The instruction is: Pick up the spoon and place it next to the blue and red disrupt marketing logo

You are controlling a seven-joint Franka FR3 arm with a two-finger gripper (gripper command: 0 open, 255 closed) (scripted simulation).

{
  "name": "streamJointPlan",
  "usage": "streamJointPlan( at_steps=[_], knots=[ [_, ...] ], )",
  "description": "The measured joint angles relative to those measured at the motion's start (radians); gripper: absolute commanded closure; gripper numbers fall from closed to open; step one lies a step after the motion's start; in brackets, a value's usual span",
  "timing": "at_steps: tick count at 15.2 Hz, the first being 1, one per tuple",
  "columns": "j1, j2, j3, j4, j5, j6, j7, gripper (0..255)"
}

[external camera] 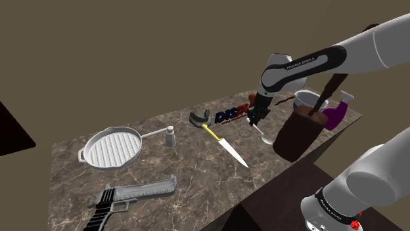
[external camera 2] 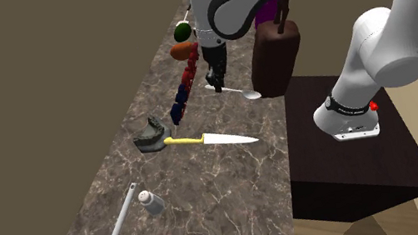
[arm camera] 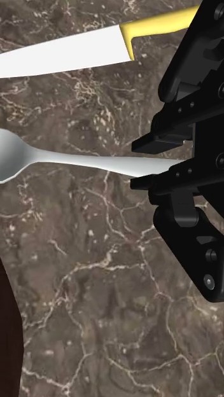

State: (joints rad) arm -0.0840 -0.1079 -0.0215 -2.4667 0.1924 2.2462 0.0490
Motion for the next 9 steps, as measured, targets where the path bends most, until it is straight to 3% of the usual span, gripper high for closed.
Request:
streamJointPlan(
  at_steps=[9],
  knots=[
    [-0.005, -0.079, -0.002, 0.052, -0.020, -0.129, 0.025, 255]
  ],
)
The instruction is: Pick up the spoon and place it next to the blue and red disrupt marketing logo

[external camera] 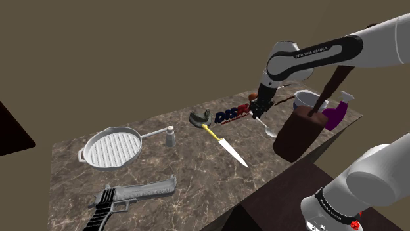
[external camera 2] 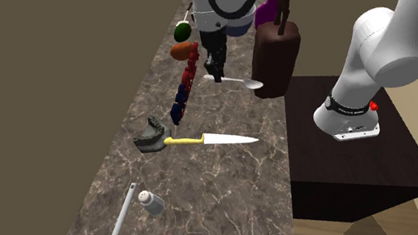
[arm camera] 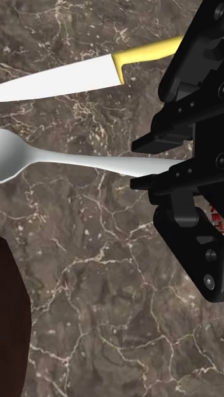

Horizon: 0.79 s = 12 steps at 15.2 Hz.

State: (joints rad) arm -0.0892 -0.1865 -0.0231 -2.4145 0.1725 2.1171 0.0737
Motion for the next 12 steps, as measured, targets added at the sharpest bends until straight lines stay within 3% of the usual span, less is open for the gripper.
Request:
streamJointPlan(
  at_steps=[8, 12],
  knots=[
    [-0.002, -0.050, 0.001, 0.059, -0.011, -0.107, 0.020, 255],
    [-0.038, -0.041, -0.046, 0.091, -0.033, -0.132, -0.048, 255]
  ],
)
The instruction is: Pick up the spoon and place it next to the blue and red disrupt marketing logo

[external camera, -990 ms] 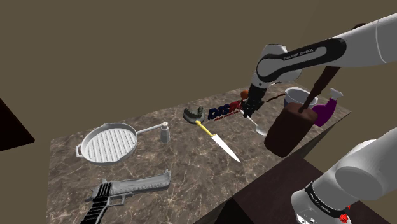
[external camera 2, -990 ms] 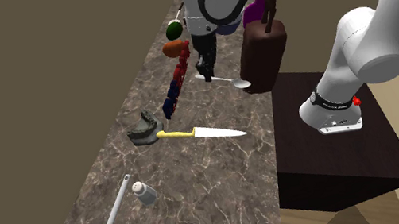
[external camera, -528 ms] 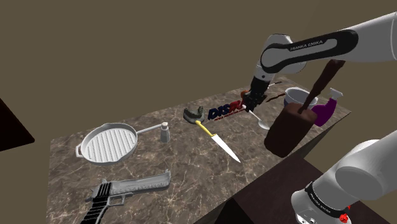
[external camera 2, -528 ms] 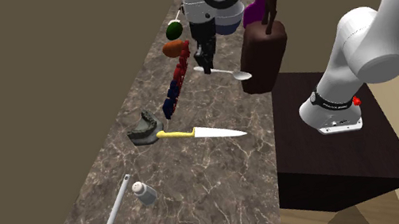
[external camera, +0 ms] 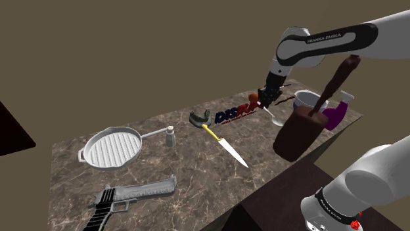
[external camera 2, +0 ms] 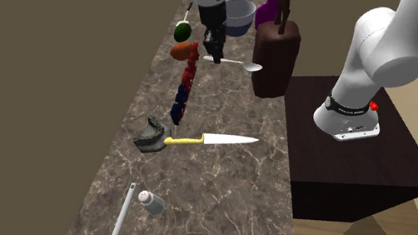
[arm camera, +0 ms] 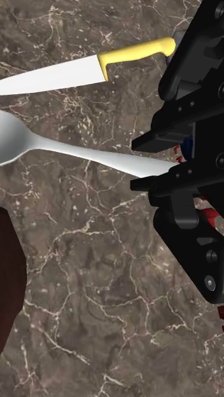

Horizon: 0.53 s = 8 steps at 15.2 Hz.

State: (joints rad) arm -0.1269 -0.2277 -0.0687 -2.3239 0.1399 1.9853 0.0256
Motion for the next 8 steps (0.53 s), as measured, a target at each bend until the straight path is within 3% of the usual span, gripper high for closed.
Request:
streamJointPlan(
  at_steps=[8],
  knots=[
    [-0.084, 0.105, -0.110, 0.136, -0.033, -0.029, -0.179, 255]
  ],
)
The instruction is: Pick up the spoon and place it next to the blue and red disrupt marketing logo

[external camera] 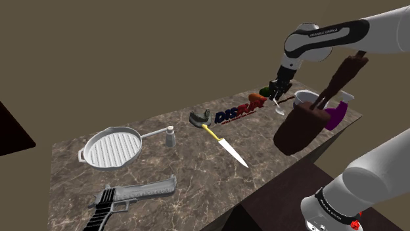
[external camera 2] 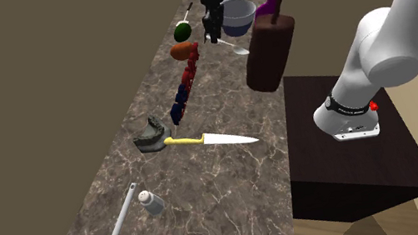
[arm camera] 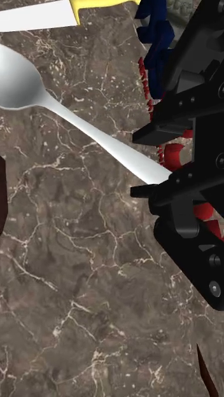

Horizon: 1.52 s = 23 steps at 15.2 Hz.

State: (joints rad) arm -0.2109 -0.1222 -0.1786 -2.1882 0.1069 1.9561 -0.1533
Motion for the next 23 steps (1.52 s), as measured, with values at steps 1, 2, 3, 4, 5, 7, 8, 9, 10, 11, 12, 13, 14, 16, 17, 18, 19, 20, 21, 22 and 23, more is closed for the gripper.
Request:
streamJointPlan(
  at_steps=[1, 2, 3, 4, 5, 7, 8, 9, 10, 11, 12, 13, 14, 16, 17, 18, 19, 20, 21, 22, 23],
  knots=[
    [-0.013, 0.012, -0.015, 0.017, -0.004, -0.010, -0.024, 255],
    [-0.026, 0.022, -0.031, 0.030, -0.007, -0.019, -0.051, 255],
    [-0.038, 0.048, -0.045, 0.048, -0.008, -0.024, -0.076, 255],
    [-0.048, 0.063, -0.057, 0.060, -0.010, -0.031, -0.096, 255],
    [-0.058, 0.075, -0.069, 0.076, -0.013, -0.042, -0.117, 255],
    [-0.079, 0.136, -0.092, 0.139, -0.005, -0.054, -0.163, 255],
    [-0.094, 0.162, -0.106, 0.166, -0.003, -0.059, -0.192, 255],
    [-0.106, 0.190, -0.116, 0.203, 0.001, -0.072, -0.216, 255],
    [-0.117, 0.208, -0.126, 0.227, 0.004, -0.081, -0.237, 255],
    [-0.127, 0.240, -0.132, 0.259, 0.012, -0.085, -0.256, 255],
    [-0.140, 0.263, -0.142, 0.283, 0.016, -0.089, -0.280, 255],
    [-0.148, 0.280, -0.146, 0.302, 0.020, -0.093, -0.293, 255],
    [-0.152, 0.289, -0.148, 0.307, 0.022, -0.091, -0.300, 255],
    [-0.154, 0.300, -0.148, 0.300, 0.026, -0.073, -0.306, 255],
    [-0.154, 0.307, -0.148, 0.295, 0.029, -0.062, -0.309, 255],
    [-0.155, 0.312, -0.148, 0.286, 0.031, -0.048, -0.313, 255],
    [-0.156, 0.318, -0.147, 0.278, 0.033, -0.035, -0.315, 255],
    [-0.156, 0.324, -0.147, 0.274, 0.036, -0.026, -0.317, 255],
    [-0.157, 0.331, -0.146, 0.268, 0.039, -0.013, -0.319, 255],
    [-0.157, 0.339, -0.145, 0.265, 0.042, -0.002, -0.322, 255],
    [-0.157, 0.341, -0.145, 0.253, 0.044, 0.011, -0.324, 255]
  ],
)
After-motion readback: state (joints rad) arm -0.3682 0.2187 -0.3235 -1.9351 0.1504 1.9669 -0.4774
